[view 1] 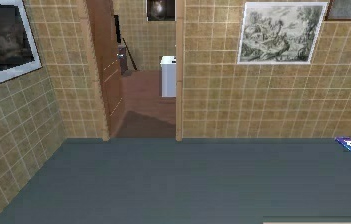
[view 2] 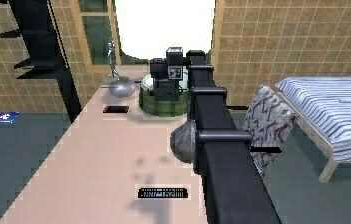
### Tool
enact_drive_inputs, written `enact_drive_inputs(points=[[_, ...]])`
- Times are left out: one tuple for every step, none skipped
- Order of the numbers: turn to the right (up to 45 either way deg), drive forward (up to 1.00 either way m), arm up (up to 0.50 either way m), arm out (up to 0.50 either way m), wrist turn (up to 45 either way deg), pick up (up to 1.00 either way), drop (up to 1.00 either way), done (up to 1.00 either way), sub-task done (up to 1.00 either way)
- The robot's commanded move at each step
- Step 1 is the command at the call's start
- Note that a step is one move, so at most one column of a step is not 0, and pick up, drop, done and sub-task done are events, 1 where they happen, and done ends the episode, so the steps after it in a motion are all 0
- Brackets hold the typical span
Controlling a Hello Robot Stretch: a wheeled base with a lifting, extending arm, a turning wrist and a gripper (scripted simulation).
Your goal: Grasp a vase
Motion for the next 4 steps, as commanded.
enact_drive_inputs(points=[[0.0, 0.0, 0.0, 0.0, 18.0, 0.0, 0.0, 0.0, 0.0], [0.0, 0.0, -0.28, 0.0, 0.0, 0.0, 0.0, 0.0, 0.0], [0.0, 0.0, 0.0, 0.0, 0.0, 1.0, 0.0, 0.0, 0.0], [0.0, 0.0, 0.1, 0.0, 0.0, 0.0, 0.0, 0.0, 0.0]])
